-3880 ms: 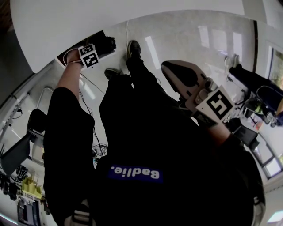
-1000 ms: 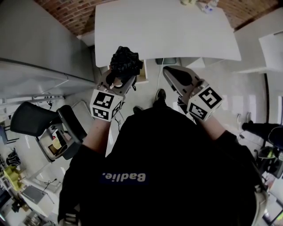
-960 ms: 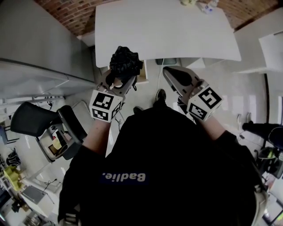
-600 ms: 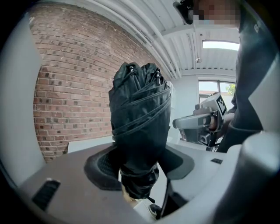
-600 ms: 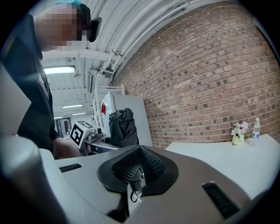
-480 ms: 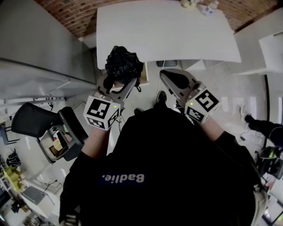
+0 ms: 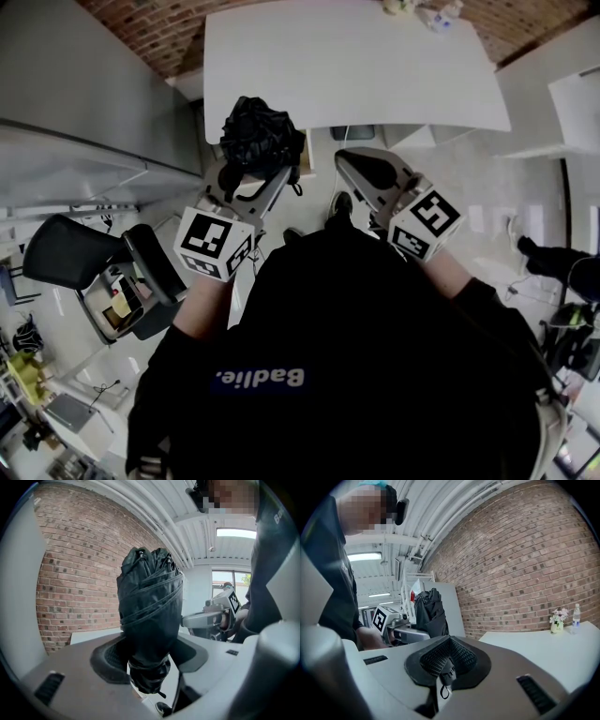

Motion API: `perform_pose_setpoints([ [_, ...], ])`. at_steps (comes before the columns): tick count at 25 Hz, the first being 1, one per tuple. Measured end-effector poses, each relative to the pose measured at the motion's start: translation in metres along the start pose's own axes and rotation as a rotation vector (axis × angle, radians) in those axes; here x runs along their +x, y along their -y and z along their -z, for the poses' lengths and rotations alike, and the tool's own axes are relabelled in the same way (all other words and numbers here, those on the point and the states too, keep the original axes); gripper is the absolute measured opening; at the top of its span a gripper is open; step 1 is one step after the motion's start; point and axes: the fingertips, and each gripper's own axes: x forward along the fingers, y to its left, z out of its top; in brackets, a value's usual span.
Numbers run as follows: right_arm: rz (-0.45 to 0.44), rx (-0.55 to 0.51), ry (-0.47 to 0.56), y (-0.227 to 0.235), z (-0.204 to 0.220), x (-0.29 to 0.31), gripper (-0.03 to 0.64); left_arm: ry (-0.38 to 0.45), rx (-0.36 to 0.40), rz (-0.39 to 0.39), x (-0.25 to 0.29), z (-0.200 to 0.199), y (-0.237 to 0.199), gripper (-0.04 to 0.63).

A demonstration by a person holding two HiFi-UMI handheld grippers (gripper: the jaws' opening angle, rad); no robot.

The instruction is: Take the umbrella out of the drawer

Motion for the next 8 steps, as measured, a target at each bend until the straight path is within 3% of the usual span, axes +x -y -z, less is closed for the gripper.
perform_pose_setpoints([
  [8,-0.003,0.008,0.003,0.0015,-0.0001,0.0001,0.026,-0.004,-0.004,-0.005,0.0015,0.0007,-0.0019,0.238],
])
